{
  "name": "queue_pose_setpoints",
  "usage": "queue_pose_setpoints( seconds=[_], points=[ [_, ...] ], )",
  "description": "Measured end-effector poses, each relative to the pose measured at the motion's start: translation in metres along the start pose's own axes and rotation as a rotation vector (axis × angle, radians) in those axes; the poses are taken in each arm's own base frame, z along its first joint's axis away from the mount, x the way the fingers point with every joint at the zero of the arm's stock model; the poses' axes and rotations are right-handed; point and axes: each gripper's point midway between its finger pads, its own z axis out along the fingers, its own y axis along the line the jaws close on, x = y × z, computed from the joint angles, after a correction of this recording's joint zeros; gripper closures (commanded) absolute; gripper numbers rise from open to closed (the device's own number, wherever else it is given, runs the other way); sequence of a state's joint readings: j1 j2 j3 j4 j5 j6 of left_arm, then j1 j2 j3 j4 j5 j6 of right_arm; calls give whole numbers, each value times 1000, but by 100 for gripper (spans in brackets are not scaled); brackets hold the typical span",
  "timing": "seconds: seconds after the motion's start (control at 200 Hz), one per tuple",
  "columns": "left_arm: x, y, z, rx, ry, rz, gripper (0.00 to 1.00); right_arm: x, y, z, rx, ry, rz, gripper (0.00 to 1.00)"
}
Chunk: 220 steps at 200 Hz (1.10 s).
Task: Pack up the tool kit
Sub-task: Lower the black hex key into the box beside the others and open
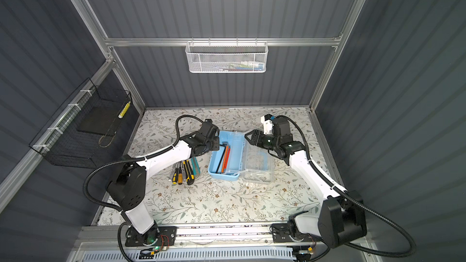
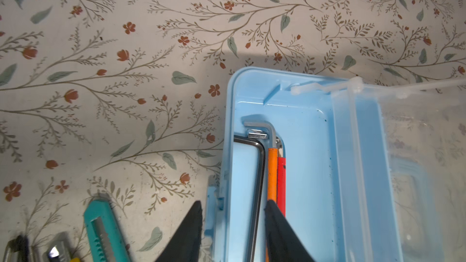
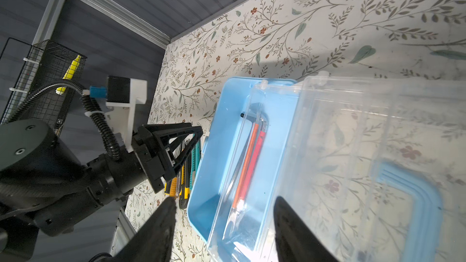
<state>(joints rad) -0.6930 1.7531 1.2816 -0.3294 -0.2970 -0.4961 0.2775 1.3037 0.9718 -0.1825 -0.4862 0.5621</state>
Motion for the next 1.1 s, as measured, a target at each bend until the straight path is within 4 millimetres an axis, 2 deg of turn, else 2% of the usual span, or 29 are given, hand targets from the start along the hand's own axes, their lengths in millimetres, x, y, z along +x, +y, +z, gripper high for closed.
queue_pose_setpoints(
  seconds=[0.19,0.47,0.6,0.755,1.101],
  points=[
    [17,13,9,-33,30,8,58,4,-6,5,12,19,10,37],
    [24,13,39,-35,42,19,63,5,-8,8,16,26,15,37],
    [22,13,55,-41,49,17,76,5,-11,9,21,28,20,37],
    [15,9,63,-32,44,30,100,5,-15,10,28,31,28,37],
    [9,10,68,-35,37,-13,100,2,-15,10,24,23,28,37]
  ],
)
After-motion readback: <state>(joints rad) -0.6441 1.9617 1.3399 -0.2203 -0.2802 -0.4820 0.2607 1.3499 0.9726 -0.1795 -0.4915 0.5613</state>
